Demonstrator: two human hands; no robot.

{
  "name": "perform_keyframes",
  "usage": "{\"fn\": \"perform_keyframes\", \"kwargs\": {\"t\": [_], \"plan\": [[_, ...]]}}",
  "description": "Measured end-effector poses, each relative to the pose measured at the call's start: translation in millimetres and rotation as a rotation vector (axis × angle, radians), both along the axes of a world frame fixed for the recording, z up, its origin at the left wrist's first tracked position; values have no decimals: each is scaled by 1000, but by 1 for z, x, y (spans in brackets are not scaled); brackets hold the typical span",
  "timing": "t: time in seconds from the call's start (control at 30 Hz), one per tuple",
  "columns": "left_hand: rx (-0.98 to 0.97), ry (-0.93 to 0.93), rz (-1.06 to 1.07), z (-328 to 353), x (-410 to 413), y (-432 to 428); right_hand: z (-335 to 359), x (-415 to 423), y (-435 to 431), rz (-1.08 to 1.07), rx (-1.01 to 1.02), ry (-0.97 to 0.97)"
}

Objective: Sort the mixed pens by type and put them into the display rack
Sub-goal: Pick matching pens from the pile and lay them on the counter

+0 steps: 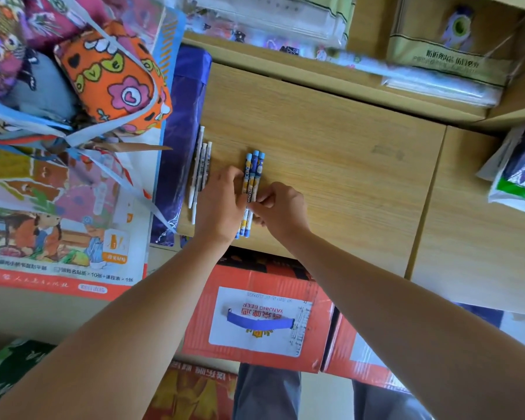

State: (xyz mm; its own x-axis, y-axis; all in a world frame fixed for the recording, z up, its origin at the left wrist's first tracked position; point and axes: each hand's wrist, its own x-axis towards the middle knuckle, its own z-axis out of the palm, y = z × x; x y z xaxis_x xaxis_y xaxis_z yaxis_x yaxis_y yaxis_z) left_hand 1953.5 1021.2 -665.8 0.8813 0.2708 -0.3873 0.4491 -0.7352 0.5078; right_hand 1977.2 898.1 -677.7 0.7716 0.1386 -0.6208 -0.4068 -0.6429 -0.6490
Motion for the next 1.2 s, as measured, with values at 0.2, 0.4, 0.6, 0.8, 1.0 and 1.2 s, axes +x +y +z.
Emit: {"fn": "perform_keyframes", "kwargs": {"t": [0.2,0.4,0.6,0.8,1.0,1.2], "plan": [[123,-44,-23,15,0,-12,10,4,-33,40,82,32],[54,-63,-236,42,25,-77,36,17,-124,15,95,20],[-142,133,-598,52,43,-211,52,9,-276,-114,-26,-23],[-142,134,-779,46,33,-362,55,-20,-436,-335,-170,-54],[48,209,-997,27,17,-471,45,-45,-551,-317,-449,-89],[260,319,-913,28,7,-515,45,-29,-611,-244,-565,-102]]}}
